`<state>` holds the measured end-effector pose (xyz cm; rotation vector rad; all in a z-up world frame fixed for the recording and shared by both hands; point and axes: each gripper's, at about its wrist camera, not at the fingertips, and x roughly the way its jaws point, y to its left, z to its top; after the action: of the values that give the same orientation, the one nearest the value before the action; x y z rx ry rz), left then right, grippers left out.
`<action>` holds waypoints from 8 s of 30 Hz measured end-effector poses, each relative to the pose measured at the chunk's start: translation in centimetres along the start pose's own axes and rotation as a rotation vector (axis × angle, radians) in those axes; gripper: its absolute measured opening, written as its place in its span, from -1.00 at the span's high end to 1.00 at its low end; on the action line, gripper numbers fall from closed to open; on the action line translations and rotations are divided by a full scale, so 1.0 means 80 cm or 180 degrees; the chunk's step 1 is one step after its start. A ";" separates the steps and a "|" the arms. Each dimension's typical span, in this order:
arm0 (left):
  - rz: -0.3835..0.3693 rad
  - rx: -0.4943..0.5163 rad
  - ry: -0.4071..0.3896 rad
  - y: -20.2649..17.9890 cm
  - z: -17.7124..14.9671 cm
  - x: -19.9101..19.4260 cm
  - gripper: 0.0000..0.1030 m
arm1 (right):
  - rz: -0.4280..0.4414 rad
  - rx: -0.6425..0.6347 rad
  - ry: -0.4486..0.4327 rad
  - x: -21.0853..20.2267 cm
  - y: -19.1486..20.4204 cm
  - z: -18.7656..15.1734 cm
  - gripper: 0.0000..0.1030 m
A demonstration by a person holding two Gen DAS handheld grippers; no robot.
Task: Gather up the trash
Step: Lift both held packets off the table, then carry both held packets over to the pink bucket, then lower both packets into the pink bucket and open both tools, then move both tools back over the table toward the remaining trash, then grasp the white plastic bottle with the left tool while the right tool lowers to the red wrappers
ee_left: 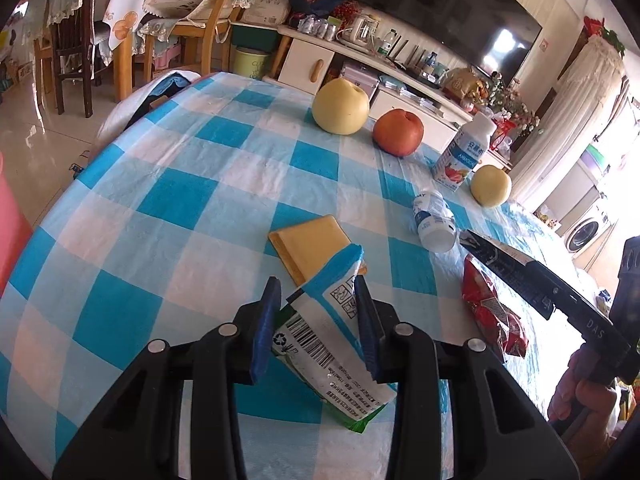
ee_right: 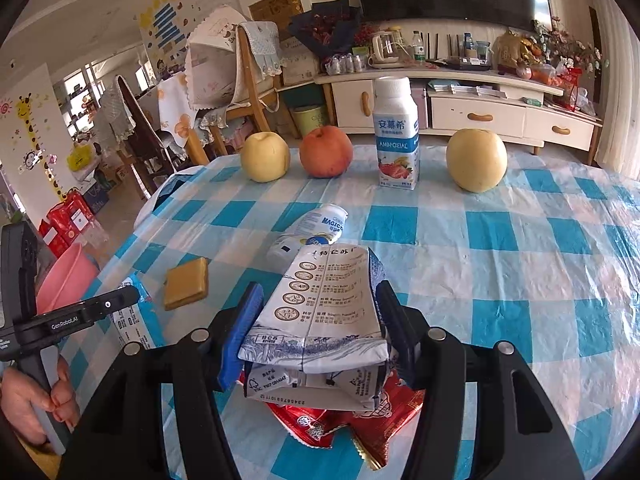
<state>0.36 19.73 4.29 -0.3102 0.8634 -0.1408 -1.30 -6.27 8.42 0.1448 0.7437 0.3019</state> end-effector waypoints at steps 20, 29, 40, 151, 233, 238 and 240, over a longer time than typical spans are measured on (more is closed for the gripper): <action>-0.0285 0.0962 0.0593 -0.005 -0.020 0.007 -0.76 | 0.0056 -0.0337 0.0041 -0.001 0.058 -0.013 -0.15; 0.0076 0.1949 0.0712 -0.051 -0.051 0.033 -0.91 | 0.0129 -0.0396 0.0067 -0.002 0.056 -0.015 -0.15; -0.0040 0.1911 0.0634 -0.059 -0.039 0.060 -0.92 | 0.0197 -0.0374 0.0097 -0.001 0.051 -0.018 -0.15; 0.0919 -0.0714 -0.1216 0.235 0.040 -0.155 -0.69 | 0.0631 -0.0679 -0.0400 -0.027 0.283 -0.041 -0.91; 0.0391 0.1344 0.0300 -0.214 0.043 0.174 -0.64 | -0.0086 0.0840 0.0624 -0.018 -0.064 -0.064 -0.25; 0.0446 0.1395 0.0349 -0.216 0.043 0.183 -0.31 | -0.0098 0.0819 0.0670 -0.012 -0.061 -0.067 -0.23; 0.0478 0.1428 0.0368 -0.217 0.040 0.186 -0.16 | -0.0137 0.0791 0.0691 -0.008 -0.060 -0.068 -0.23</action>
<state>12.43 0.36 1.07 0.1836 0.9397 -0.2093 -4.42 -10.90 3.73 0.3343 0.9978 0.1846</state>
